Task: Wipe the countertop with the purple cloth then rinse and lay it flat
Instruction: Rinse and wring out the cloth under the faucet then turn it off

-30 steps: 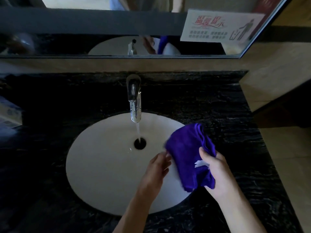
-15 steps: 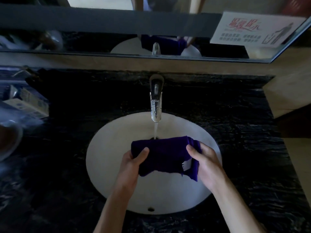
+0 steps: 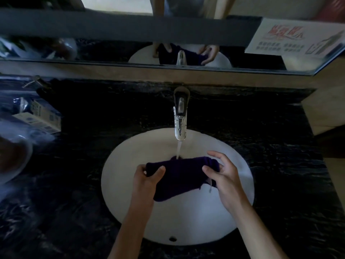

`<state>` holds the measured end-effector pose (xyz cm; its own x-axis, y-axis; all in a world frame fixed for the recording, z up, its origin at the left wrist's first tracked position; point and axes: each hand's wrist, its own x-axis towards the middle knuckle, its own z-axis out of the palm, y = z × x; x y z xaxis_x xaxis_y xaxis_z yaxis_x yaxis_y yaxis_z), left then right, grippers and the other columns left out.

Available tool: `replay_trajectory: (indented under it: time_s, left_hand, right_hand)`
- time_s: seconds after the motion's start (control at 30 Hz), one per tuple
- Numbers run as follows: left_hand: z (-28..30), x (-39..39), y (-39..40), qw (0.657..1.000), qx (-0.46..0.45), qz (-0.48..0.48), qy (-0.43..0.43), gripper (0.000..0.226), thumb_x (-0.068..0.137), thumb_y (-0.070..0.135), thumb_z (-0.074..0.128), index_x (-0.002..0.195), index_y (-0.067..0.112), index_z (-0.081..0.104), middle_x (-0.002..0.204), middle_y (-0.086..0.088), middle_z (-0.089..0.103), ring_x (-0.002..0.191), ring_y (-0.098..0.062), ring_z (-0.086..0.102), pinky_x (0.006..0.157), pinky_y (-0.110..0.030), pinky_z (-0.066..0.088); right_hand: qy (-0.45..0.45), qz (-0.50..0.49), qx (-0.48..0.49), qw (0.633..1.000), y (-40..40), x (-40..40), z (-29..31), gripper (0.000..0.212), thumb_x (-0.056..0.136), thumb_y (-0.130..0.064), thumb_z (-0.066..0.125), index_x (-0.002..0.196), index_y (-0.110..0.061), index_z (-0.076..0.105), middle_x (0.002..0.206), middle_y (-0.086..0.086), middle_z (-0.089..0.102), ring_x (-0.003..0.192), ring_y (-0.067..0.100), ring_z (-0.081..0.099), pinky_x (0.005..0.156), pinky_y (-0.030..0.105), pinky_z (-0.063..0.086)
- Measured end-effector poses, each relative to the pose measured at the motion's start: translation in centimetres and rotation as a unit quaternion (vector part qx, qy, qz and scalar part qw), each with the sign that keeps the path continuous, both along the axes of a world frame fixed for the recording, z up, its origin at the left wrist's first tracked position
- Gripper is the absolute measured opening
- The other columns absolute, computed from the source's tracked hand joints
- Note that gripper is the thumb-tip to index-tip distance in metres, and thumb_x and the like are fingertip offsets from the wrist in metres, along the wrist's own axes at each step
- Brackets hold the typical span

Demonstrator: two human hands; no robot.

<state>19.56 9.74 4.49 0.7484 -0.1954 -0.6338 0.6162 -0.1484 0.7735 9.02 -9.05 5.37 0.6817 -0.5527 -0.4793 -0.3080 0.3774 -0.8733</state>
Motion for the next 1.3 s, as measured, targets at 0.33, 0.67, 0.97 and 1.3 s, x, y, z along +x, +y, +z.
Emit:
replay_trajectory:
  time_s: [0.33, 0.67, 0.97, 1.3]
  left_hand:
    - [0.4, 0.9, 0.1, 0.993, -0.1, -0.063, 0.017, 0.018, 0.092, 0.006, 0.064, 0.105, 0.011, 0.076, 0.108, -0.019, 0.074, 0.101, -0.046, 0.069, 0.082, -0.058, 0.051]
    - [1.3, 1.9, -1.0, 0.977, 0.083, -0.096, -0.172, 0.011, 0.093, 0.017, 0.07, 0.082, 0.014, 0.071, 0.064, 0.002, 0.065, 0.058, -0.01, 0.064, 0.046, -0.019, 0.046]
    - [1.7, 2.9, -0.6, 0.982, 0.073, -0.061, -0.162, 0.007, 0.09, 0.014, 0.073, 0.085, 0.015, 0.078, 0.074, -0.005, 0.075, 0.074, -0.023, 0.073, 0.062, -0.028, 0.056]
    - [3.0, 2.8, -1.6, 0.991, -0.03, -0.023, -0.125, 0.005, 0.083, 0.0, 0.075, 0.088, 0.003, 0.075, 0.076, -0.01, 0.076, 0.068, -0.017, 0.072, 0.058, -0.019, 0.055]
  right_hand:
    - [-0.003, 0.02, -0.014, 1.0, -0.9, 0.5, -1.6, 0.045, 0.086, 0.004, 0.073, 0.122, -0.021, 0.068, 0.105, 0.008, 0.077, 0.101, 0.021, 0.073, 0.084, 0.028, 0.058]
    - [0.012, 0.078, -0.072, 0.994, -1.0, 1.8, -3.3, 0.036, 0.081, 0.01, 0.074, 0.103, -0.019, 0.076, 0.092, -0.006, 0.078, 0.087, 0.008, 0.072, 0.069, 0.015, 0.052]
    - [-0.03, -0.005, -0.016, 0.999, -2.6, 1.5, -4.5, 0.026, 0.087, 0.007, 0.068, 0.096, -0.014, 0.08, 0.103, 0.015, 0.077, 0.096, 0.036, 0.069, 0.089, 0.044, 0.052]
    - [-0.074, 0.006, 0.069, 0.995, -4.6, 0.9, -5.0, 0.065, 0.047, -0.046, 0.098, 0.098, -0.011, 0.08, 0.111, 0.016, 0.076, 0.1, 0.029, 0.069, 0.087, 0.032, 0.053]
